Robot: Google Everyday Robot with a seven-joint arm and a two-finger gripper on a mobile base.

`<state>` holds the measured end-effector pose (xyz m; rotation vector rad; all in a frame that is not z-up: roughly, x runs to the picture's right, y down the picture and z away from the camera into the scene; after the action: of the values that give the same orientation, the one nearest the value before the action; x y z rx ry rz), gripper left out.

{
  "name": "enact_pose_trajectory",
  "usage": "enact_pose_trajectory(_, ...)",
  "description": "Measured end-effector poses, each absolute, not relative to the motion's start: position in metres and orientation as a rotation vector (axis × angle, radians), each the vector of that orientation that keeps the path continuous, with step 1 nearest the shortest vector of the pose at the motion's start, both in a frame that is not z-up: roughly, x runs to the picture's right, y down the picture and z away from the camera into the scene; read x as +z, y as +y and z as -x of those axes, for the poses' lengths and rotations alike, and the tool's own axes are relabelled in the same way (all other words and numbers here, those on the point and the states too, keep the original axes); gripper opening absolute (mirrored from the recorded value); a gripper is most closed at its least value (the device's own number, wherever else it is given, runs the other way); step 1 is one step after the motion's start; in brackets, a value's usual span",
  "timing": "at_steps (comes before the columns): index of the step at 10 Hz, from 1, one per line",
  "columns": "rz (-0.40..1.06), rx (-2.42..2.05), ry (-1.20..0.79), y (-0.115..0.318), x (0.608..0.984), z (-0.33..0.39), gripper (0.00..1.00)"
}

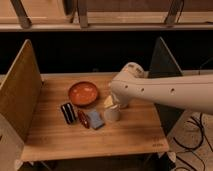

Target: Place the ceramic cup over the eraser

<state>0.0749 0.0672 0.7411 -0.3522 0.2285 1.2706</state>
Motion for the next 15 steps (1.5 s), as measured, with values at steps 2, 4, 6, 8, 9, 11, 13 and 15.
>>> enact_pose_trajectory(2,0.384,1.276,0.234,0.063,0.765,-0.067,0.8)
enact_pose_trajectory(4,0.424,1.277,0.249,0.066,0.786,-0.06,0.8)
enact_pose_trajectory(6,0.452,1.277,0.26,0.072,0.797,-0.056,0.8)
enact_pose_trajectory(8,0.491,1.281,0.291,0.087,0.807,-0.055,0.8)
enact_pose_trajectory(9,0.5,1.282,0.303,0.092,0.81,-0.057,0.8)
enact_pose_trajectory(11,0.52,1.277,0.324,0.102,0.816,-0.057,0.79)
enact_pose_trajectory(13,0.532,1.261,0.32,0.105,0.822,-0.052,0.65)
enact_pose_trajectory(15,0.543,1.257,0.287,0.103,0.826,-0.047,0.45)
